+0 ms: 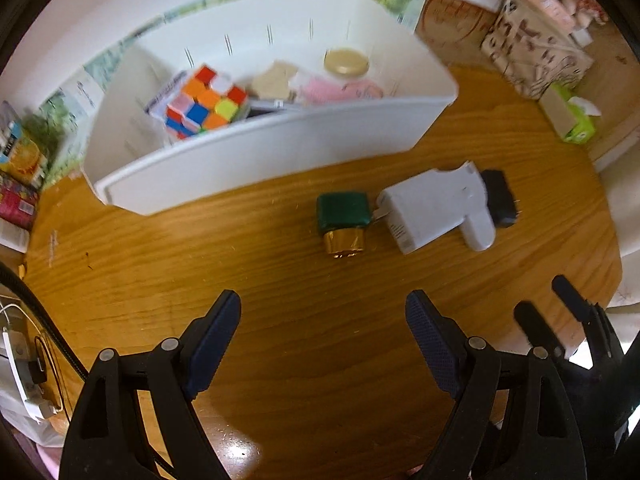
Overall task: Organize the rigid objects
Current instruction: 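Lower the left tool to the green-capped bottle while the right tool approaches the black plug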
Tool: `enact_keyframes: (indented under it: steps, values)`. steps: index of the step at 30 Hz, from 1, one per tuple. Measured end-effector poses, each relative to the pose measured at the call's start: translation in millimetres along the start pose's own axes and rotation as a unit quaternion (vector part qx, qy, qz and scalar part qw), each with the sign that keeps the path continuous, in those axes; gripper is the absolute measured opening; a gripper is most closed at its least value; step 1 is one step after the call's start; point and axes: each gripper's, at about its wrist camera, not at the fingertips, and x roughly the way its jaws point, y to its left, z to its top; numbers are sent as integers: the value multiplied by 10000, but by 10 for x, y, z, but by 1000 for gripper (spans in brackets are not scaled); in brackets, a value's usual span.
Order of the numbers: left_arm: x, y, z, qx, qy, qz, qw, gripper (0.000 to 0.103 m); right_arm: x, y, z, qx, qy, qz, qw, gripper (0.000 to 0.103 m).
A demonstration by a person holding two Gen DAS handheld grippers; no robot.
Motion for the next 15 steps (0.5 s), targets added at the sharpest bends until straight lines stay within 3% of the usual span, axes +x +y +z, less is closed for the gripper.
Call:
enact_keyframes:
  steps: [8,15]
  values:
    - [390,64,96,-120,832,-89,9964,87,272,-66,126,146,99,-74,9998,84]
    - [545,70,219,-77,946,-291,9951,87,439,-102,268,369,-3,-174,9992,84]
